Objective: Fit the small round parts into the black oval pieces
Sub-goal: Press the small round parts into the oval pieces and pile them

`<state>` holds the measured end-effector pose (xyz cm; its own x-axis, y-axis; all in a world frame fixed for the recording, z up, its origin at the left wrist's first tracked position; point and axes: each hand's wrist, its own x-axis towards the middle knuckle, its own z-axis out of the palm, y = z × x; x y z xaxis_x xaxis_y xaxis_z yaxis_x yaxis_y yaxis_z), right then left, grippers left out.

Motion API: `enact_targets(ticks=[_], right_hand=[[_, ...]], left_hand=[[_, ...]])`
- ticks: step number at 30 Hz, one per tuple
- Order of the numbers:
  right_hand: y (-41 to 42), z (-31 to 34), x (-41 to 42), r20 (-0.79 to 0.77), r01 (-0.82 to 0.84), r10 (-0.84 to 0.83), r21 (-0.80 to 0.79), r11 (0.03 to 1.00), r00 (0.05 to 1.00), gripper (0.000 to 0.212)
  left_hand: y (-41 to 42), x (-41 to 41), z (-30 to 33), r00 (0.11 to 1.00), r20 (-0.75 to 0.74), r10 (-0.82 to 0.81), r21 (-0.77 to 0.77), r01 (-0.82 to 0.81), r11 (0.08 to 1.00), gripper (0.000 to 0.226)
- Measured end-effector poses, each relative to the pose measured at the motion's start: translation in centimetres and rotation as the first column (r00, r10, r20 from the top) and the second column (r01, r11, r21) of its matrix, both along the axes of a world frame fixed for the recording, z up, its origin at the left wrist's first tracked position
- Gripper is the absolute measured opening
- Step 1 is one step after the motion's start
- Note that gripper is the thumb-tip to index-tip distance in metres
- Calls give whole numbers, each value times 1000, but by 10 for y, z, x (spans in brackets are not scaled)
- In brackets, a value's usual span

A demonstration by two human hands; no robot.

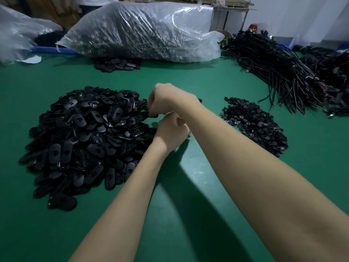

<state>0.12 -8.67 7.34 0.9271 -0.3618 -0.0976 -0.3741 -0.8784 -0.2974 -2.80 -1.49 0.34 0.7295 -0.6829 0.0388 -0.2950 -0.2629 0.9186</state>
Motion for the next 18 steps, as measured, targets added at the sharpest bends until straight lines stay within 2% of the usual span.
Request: enact_targets(ticks=[5, 9, 10, 12, 15, 18], right_hand=[[-29, 4, -35, 224, 155, -167, 68, 986, 960, 17], [-46, -19, -76, 331, 273, -351, 260, 926, 876, 12], [-48, -26, -87, 348, 294, -397, 312, 904, 850, 10], [-52, -40, -106, 361, 318, -453, 374, 871, 815, 8], [-53, -56, -120, 349, 321, -501, 461, 827, 792, 8], [-50, -60, -126, 349, 265, -527, 577, 772, 775, 20]], left_hand=[[-4, 5, -4, 997, -72, 12, -63, -17, 998, 9], [-2, 8, -9, 996, -80, 34, -90, -41, 995, 5], [-2, 9, -10, 996, -68, 49, -99, -55, 994, 3], [-1, 10, -11, 997, -49, 59, -118, -64, 991, 12], [0, 8, -10, 999, -28, -23, -111, 20, 994, 25], [-3, 4, -11, 994, -51, -95, -96, 90, 991, 24]])
